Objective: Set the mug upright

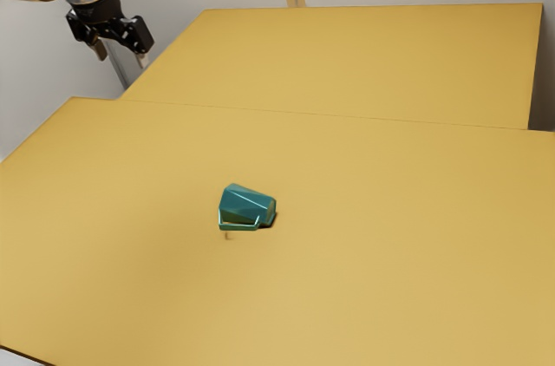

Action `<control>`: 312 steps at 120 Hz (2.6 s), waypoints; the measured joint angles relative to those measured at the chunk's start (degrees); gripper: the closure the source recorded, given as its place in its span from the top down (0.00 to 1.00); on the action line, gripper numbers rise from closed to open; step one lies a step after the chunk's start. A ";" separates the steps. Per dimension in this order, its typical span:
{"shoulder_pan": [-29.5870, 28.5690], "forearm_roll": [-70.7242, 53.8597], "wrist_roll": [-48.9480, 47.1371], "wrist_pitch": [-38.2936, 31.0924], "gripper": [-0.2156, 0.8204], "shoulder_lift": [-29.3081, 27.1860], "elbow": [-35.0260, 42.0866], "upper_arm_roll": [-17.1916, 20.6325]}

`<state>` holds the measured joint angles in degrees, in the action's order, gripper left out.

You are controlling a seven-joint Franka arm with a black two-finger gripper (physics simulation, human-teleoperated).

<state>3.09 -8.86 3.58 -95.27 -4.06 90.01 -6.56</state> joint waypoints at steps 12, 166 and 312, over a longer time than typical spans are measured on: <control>-0.08 0.14 0.57 -0.27 0.79 0.00 0.14 0.04; -2.82 40.93 2.26 -9.27 0.79 19.44 18.68 -4.78; -2.42 55.66 2.31 -15.34 0.14 27.67 15.67 -2.43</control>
<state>0.67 46.80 5.89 -110.61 23.61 105.69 -8.99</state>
